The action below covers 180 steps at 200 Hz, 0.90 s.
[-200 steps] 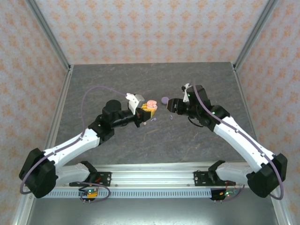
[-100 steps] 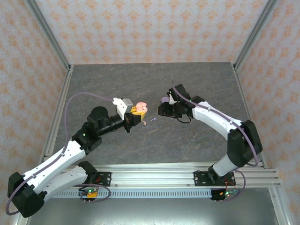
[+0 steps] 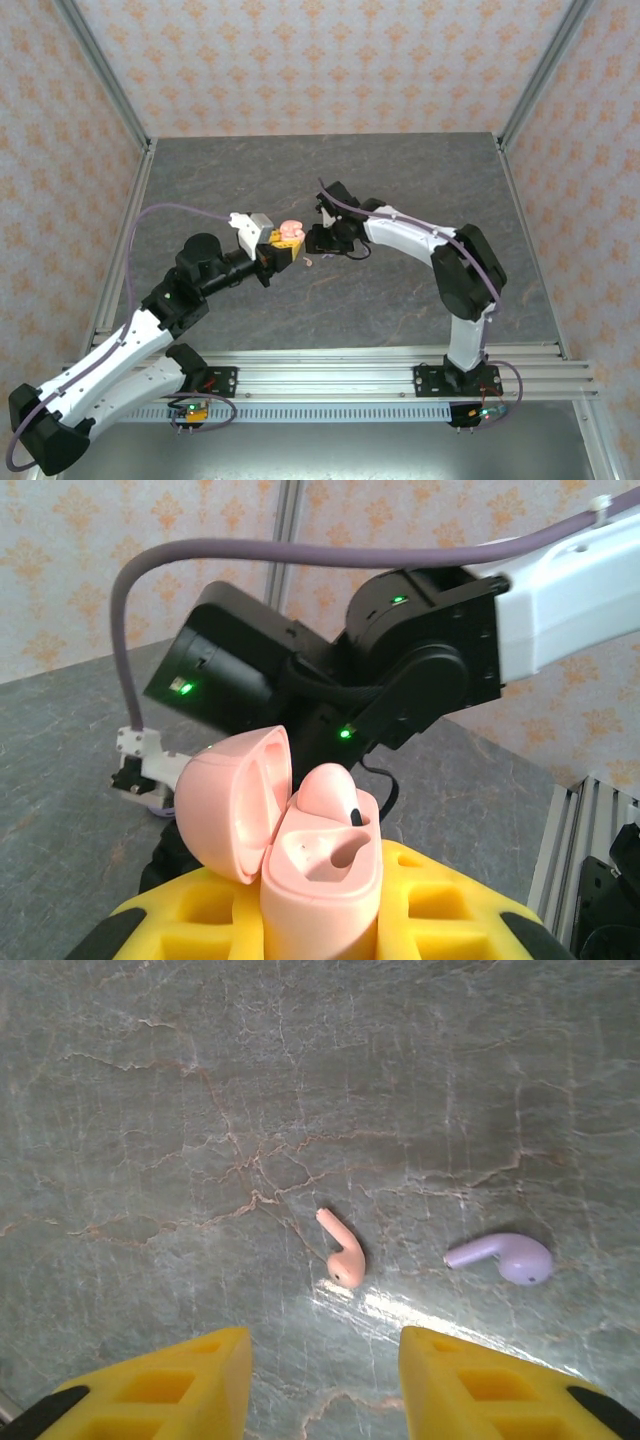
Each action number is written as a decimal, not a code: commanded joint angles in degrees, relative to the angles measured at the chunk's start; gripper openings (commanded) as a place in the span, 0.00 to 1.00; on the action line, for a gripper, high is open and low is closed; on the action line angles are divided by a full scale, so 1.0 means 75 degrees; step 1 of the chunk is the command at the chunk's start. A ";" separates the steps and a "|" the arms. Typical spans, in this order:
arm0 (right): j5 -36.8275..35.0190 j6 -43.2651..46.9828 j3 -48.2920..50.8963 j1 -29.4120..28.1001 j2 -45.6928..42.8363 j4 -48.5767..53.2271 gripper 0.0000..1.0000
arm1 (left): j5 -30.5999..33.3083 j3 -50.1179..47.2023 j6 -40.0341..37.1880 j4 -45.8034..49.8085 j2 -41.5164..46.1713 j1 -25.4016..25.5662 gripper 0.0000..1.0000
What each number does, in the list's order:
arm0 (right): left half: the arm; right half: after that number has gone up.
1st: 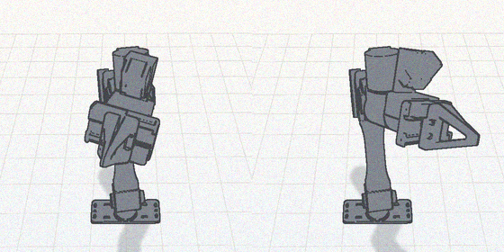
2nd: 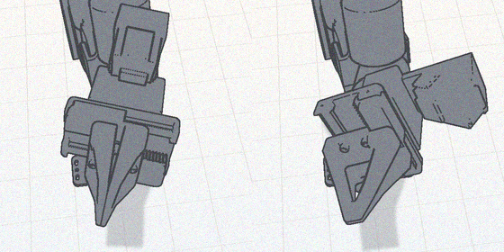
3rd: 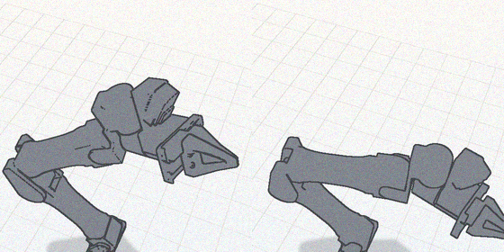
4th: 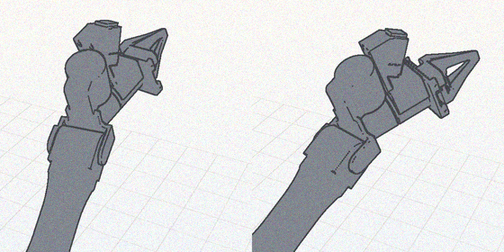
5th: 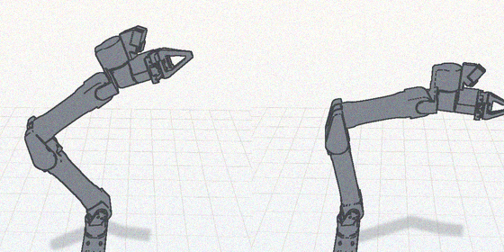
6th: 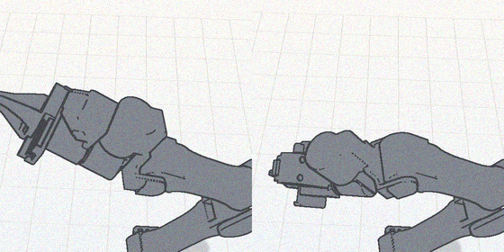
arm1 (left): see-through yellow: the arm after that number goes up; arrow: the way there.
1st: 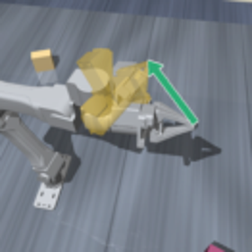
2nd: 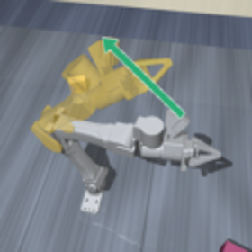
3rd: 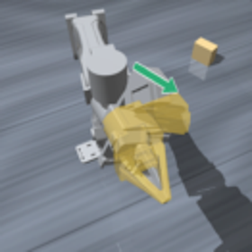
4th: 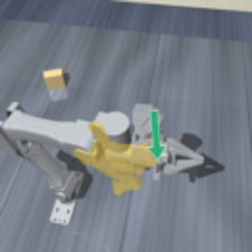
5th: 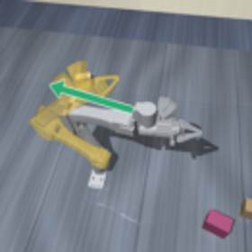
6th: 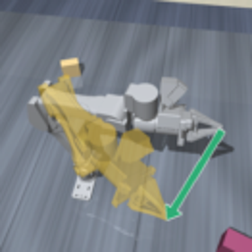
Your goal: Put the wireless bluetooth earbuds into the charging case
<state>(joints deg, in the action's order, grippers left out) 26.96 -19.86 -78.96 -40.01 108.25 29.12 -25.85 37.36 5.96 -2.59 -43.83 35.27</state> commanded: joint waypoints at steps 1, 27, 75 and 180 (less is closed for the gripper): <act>-0.0293 0.0235 -0.0547 -0.0056 0.0409 0.0422 0.41 | 0.0213 -0.0054 0.0102 0.0143 0.0196 0.0044 0.06; -0.0397 0.0434 -0.1127 -0.0143 0.0926 0.0812 0.40 | 0.0209 -0.0061 0.0138 0.0114 0.0208 0.0044 0.06; -0.0722 0.0825 -0.2152 -0.0369 0.1785 0.1567 0.35 | 0.0282 -0.0052 0.0221 -0.0030 0.0208 0.0044 0.06; -0.0968 0.0866 -0.2985 -0.0408 0.2644 0.2042 0.11 | 0.0294 -0.0046 0.0253 0.0065 0.0278 0.0041 0.06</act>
<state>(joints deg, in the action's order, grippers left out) 21.80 -14.09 -99.07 -42.98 126.63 41.19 -24.75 37.30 7.46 -1.91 -43.09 35.27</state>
